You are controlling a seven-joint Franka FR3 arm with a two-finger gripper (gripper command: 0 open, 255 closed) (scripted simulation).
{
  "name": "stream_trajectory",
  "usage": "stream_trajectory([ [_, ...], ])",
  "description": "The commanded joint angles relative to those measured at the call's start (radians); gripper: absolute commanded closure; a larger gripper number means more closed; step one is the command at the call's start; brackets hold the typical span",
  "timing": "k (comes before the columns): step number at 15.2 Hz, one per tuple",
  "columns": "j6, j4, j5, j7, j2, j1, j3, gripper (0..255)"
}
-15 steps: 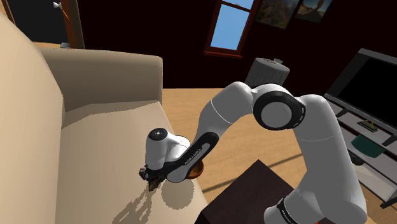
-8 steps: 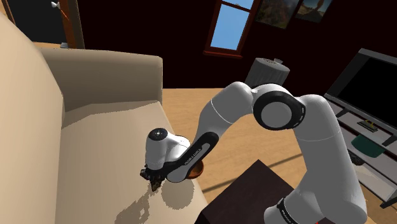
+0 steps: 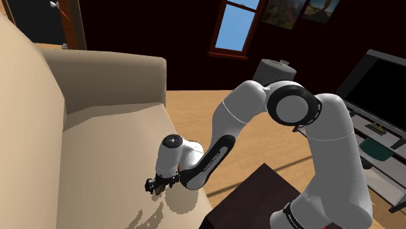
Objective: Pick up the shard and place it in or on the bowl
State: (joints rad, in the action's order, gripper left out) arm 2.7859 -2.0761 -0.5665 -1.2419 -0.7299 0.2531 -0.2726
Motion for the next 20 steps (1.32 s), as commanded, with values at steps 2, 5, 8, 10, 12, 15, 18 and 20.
stream_trajectory([
  [2,0.024,0.018,-0.02,0.003,-0.038,0.013,0.018,0],
  [5,0.04,0.04,-0.031,-0.005,-0.073,0.028,0.035,0],
  [8,0.04,0.04,-0.031,-0.005,-0.073,0.028,0.035,0],
  [10,0.04,0.04,-0.03,-0.005,-0.073,0.028,0.035,0],
  [12,0.04,0.039,-0.03,-0.005,-0.073,0.028,0.035,0],
  [15,0.04,0.039,-0.03,-0.005,-0.073,0.028,0.035,255],
  [18,0.04,0.04,-0.031,-0.005,-0.074,0.028,0.035,255],
  [20,0.041,0.039,-0.031,-0.006,-0.074,0.028,0.035,255],
])
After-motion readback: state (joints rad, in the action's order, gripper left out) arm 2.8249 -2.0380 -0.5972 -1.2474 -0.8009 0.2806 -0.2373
